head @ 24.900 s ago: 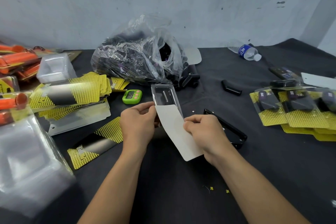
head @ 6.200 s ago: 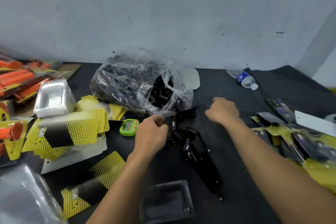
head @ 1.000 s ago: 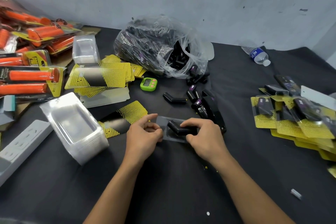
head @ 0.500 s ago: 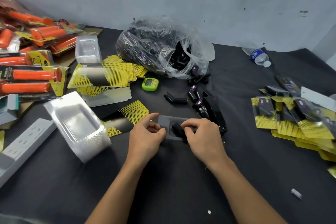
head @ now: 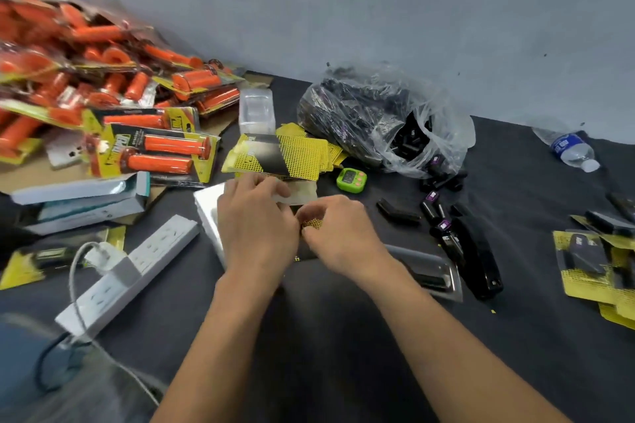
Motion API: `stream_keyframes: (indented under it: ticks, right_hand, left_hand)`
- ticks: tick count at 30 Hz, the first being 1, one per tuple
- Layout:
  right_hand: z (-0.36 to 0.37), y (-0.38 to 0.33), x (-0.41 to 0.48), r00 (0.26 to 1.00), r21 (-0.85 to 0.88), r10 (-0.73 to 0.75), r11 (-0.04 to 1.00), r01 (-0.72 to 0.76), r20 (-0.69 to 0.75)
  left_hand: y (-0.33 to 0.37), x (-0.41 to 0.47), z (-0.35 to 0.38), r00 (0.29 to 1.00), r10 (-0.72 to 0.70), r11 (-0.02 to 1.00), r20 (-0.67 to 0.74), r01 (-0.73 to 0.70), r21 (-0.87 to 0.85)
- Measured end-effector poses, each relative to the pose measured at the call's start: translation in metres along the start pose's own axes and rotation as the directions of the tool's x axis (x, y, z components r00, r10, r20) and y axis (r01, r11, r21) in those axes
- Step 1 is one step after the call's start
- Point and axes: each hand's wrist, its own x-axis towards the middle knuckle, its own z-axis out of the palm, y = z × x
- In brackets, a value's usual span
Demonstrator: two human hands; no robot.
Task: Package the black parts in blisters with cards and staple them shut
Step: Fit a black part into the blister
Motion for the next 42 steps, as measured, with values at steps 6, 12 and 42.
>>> stream_keyframes:
  ticks: [6, 12, 42]
  right_hand:
    - [0.033, 0.01, 0.022, 0.909, -0.41, 0.041, 0.9, 0.147, 0.416]
    - [0.043, 0.02, 0.014, 0.941, -0.514, -0.091, 0.818, 0.257, 0.325]
    - [-0.072, 0.074, -0.072, 0.807, 0.978, 0.555, -0.164, -0.13, 0.2]
  left_hand:
    - [-0.031, 0.009, -0.018, 0.989, -0.081, 0.996, 0.12, 0.074, 0.059]
    - [-0.022, 0.012, -0.023, 0.984, -0.1, 0.981, 0.148, 0.072, 0.181]
    - [0.048, -0.058, 0.048, 0.625, 0.463, 0.424, 0.629, 0.467, -0.776]
